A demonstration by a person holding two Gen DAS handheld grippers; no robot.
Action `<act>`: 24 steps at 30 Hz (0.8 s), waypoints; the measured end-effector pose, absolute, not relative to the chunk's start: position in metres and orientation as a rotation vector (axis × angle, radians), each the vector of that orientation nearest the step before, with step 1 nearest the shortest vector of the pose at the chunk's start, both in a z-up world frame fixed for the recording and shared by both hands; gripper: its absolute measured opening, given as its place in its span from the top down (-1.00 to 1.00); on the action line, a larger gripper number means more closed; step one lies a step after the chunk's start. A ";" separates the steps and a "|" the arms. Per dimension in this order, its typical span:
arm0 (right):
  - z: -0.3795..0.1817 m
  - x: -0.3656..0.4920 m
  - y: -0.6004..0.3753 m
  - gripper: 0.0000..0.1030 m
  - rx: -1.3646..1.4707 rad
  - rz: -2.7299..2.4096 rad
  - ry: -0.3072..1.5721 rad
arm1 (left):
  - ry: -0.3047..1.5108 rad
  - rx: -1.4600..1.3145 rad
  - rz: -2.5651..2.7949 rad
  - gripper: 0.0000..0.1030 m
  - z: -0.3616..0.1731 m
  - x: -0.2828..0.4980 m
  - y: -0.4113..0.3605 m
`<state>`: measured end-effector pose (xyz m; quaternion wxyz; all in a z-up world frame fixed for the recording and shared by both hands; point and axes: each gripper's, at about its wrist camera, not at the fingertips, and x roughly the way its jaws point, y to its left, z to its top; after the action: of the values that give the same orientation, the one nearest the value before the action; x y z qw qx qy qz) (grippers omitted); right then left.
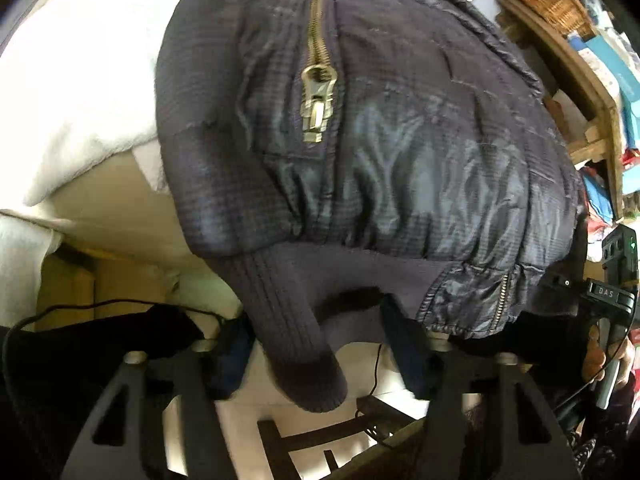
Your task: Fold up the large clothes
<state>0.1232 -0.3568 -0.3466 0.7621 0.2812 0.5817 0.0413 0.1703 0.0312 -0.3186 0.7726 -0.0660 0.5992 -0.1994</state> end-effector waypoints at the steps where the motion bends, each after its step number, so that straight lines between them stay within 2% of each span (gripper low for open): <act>1: -0.344 0.120 -0.356 0.52 0.599 0.089 1.264 | 1.301 -0.143 -0.441 0.59 -0.316 0.170 0.030; 2: -0.340 0.118 -0.353 0.55 0.581 0.089 1.262 | 1.299 -0.141 -0.448 0.62 -0.315 0.168 0.029; 3: -0.333 0.114 -0.350 0.58 0.558 0.097 1.257 | 1.283 -0.142 -0.454 0.78 -0.313 0.166 0.029; 4: -0.328 0.111 -0.346 0.62 0.549 0.104 1.248 | 1.270 -0.153 -0.464 0.83 -0.308 0.164 0.029; 13: -0.246 0.097 -0.333 0.68 0.518 0.254 1.055 | 1.090 -0.166 -0.572 0.85 -0.232 0.142 0.032; 18: -0.206 0.096 -0.341 0.68 0.488 0.293 0.925 | 0.977 -0.210 -0.628 0.85 -0.176 0.148 0.058; 24: -0.165 0.100 -0.355 0.69 0.492 0.277 0.762 | 0.890 -0.231 -0.656 0.84 -0.139 0.168 0.061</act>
<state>0.1000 -0.3550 -0.1646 0.8897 0.2371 0.3668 0.1333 0.1681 0.0611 -0.1387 0.8447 -0.1095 0.4218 -0.3109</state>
